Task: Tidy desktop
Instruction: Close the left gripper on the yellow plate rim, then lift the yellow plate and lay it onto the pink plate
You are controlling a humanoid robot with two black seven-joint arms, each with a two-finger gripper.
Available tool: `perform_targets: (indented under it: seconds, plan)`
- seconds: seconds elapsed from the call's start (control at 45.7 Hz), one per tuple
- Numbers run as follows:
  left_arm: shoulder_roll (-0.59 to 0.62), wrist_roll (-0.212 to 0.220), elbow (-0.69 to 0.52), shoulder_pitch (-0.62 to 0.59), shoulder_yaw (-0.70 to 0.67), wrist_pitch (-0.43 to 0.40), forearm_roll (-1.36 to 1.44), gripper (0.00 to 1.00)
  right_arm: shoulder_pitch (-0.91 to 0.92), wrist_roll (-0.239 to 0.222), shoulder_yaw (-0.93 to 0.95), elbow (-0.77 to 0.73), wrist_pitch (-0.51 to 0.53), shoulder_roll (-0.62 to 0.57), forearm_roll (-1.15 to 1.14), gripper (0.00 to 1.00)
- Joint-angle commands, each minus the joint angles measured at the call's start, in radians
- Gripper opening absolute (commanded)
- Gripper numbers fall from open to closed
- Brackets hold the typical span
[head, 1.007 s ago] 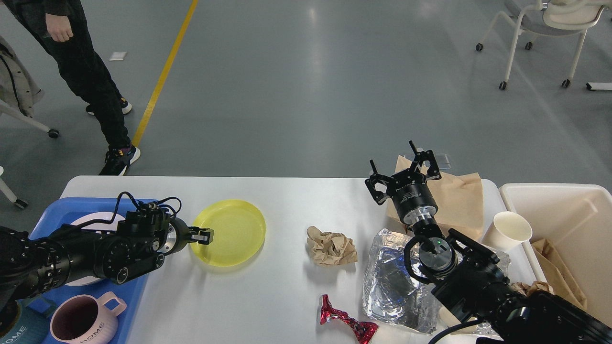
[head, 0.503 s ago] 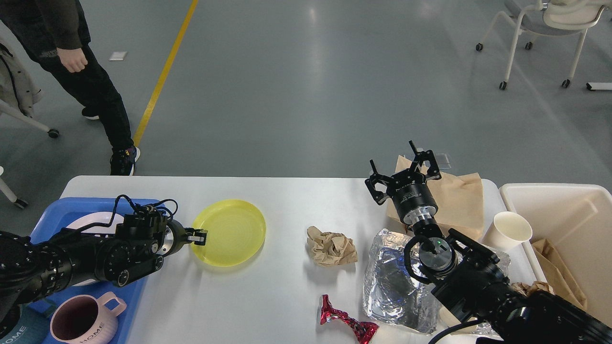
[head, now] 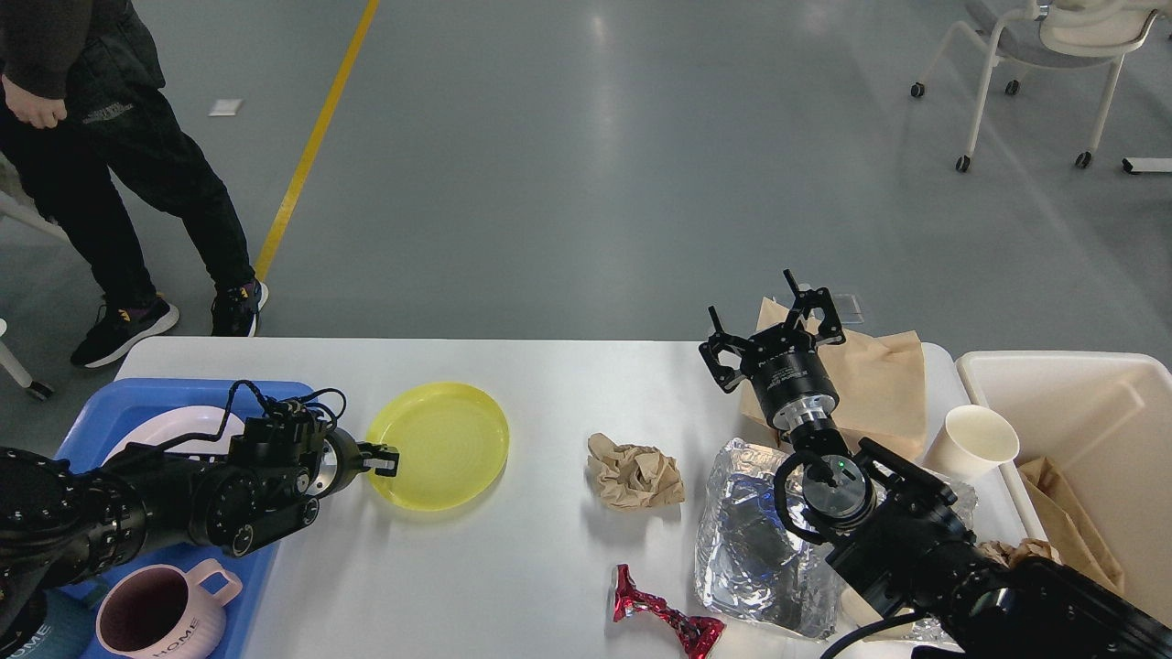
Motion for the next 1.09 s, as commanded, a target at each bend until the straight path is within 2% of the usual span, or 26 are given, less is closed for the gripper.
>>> perform_targets:
  seconds: [0.0,0.109,0.153,0.175,0.394,0.482,0.635,0.766,0.897,1.007,1.073]
  plan:
    - [0.002,0.000,0.000,0.002,0.004,-0.001,0.002,0.23,0.000,0.000,0.000,0.000,0.000,0.000,0.000,1.00]
    - [0.003,0.000,-0.002,-0.001,0.006,-0.004,0.001,0.11,0.000,0.000,0.000,0.000,0.000,0.000,0.000,1.00]
    - [0.005,0.000,0.000,-0.001,0.004,-0.004,0.001,0.01,-0.001,0.000,0.000,0.001,0.000,0.000,0.000,1.00]
    - [0.005,0.000,-0.002,-0.001,0.004,-0.004,0.001,0.00,0.000,0.000,0.000,0.000,0.000,0.000,0.000,1.00]
    - [0.019,-0.011,-0.041,-0.027,-0.007,-0.012,-0.006,0.00,0.000,0.000,0.000,0.000,0.000,0.000,0.000,1.00]
    - [0.052,-0.011,-0.110,-0.075,-0.008,-0.019,-0.006,0.00,0.000,0.000,0.000,0.001,0.000,0.000,0.000,1.00]
    - [0.195,-0.003,-0.300,-0.191,-0.013,-0.073,-0.018,0.00,0.000,0.000,0.000,0.001,0.000,0.000,0.000,1.00]
    - [0.360,-0.003,-0.478,-0.314,-0.068,-0.177,-0.019,0.00,0.000,0.000,0.000,0.001,0.000,0.000,0.000,1.00]
    - [0.577,-0.003,-0.640,-0.447,-0.183,-0.378,-0.016,0.00,0.000,0.000,0.000,0.001,0.000,0.000,0.000,1.00]
    - [0.692,-0.008,-0.657,-0.495,-0.298,-0.548,-0.007,0.00,0.000,0.000,0.000,0.001,0.000,0.000,0.000,1.00]
    - [0.738,-0.024,-0.651,-0.492,-0.319,-0.591,0.004,0.00,0.000,0.000,0.000,0.000,0.000,0.000,0.000,1.00]
